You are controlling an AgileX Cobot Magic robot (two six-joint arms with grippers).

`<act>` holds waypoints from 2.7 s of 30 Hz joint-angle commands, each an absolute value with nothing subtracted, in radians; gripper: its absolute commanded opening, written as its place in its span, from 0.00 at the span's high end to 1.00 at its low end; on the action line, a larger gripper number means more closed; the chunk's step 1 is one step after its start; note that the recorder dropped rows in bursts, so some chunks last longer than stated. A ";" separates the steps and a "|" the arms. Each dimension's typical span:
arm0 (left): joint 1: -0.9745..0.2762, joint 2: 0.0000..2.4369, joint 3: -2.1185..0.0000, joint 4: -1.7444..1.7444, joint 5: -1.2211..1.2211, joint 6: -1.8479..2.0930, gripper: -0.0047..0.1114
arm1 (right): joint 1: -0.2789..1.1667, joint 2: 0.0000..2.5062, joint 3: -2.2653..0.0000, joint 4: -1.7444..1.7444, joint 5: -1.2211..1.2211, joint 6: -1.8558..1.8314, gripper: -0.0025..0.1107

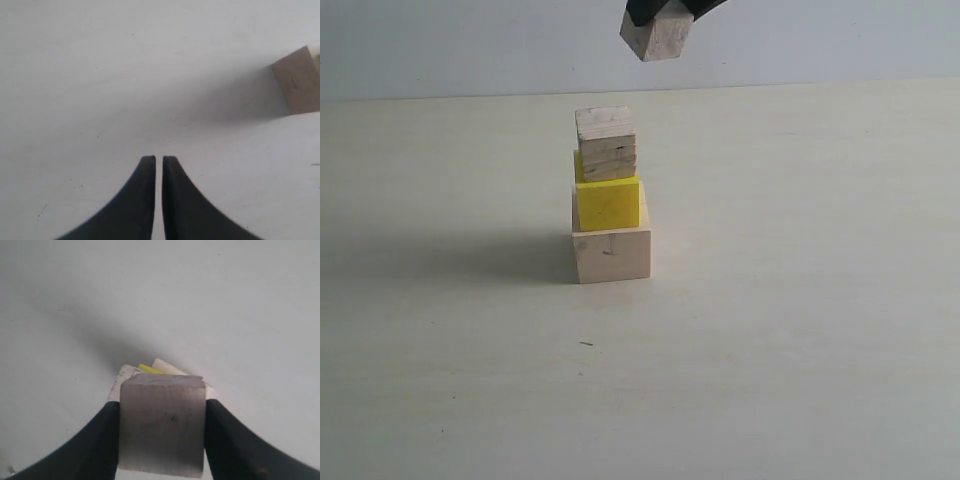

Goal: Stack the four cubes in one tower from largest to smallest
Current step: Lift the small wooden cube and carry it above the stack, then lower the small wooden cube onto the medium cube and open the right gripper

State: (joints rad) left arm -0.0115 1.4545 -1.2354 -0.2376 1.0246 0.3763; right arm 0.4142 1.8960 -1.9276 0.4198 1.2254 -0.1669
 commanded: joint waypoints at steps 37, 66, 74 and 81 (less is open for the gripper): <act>0.033 1.462 -1.232 -0.530 0.956 0.415 0.89 | 0.682 1.900 -1.921 0.051 1.221 0.437 0.98; 0.030 1.462 -1.232 -0.561 0.984 0.415 0.89 | 0.693 1.980 -1.982 -0.014 1.221 0.437 0.98; 0.030 1.462 -1.232 -0.561 0.984 0.415 0.89 | 0.693 1.980 -1.982 0.008 1.221 0.437 0.98; 0.030 1.462 -1.232 -0.561 0.984 0.415 0.89 | 0.693 1.982 -1.982 0.008 1.221 0.442 0.98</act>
State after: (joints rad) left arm 0.0302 1.4599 -1.2330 -0.5471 0.9873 0.4139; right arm 0.6899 1.9848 -1.9701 0.0082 1.2274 0.4396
